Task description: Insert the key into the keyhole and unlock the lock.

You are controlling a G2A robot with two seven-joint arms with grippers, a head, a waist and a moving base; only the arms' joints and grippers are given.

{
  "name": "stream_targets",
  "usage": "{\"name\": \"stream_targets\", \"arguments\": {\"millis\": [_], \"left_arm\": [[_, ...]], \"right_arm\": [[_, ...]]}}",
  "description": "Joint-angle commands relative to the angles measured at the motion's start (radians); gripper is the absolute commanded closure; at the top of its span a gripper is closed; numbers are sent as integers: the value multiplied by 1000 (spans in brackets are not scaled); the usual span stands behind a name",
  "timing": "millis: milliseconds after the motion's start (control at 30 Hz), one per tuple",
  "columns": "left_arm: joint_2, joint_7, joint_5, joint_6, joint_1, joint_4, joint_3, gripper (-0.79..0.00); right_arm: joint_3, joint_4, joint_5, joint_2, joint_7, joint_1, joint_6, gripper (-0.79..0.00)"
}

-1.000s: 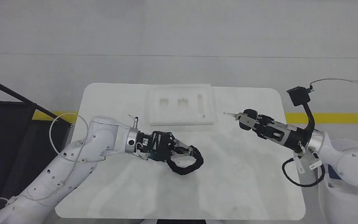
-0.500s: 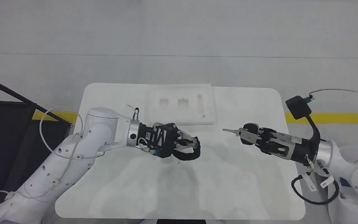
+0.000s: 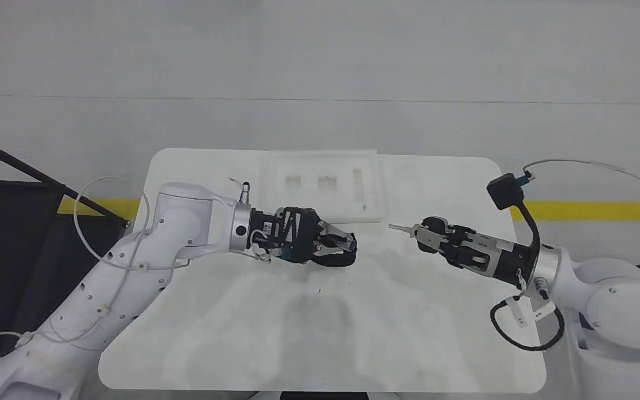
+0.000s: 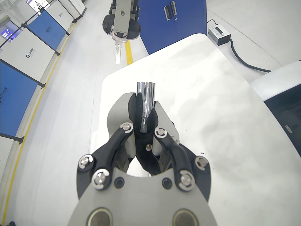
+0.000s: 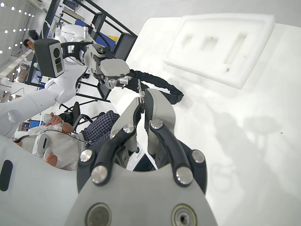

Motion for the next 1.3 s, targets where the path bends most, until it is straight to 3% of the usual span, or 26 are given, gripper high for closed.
{"name": "stream_targets", "arguments": {"millis": [0, 567, 900, 1100, 1267], "left_arm": [[-5, -3, -4, 3, -8, 10, 6, 0], [-11, 5, 11, 11, -4, 7, 16, 0], [-47, 223, 184, -4, -86, 86, 89, 0], [-78, 425, 298, 53, -145, 190, 157, 0], [-97, 501, 343, 85, -175, 250, 191, 0]], "right_arm": [[-9, -1, 8, 2, 1, -1, 9, 0], [-8, -24, -9, 6, -25, -18, 10, 0], [32, -182, -42, 25, 42, -68, 10, 0], [31, -200, -74, 34, 28, -71, 21, 0], [19, -200, -71, 38, 12, -72, 44, 0]]}}
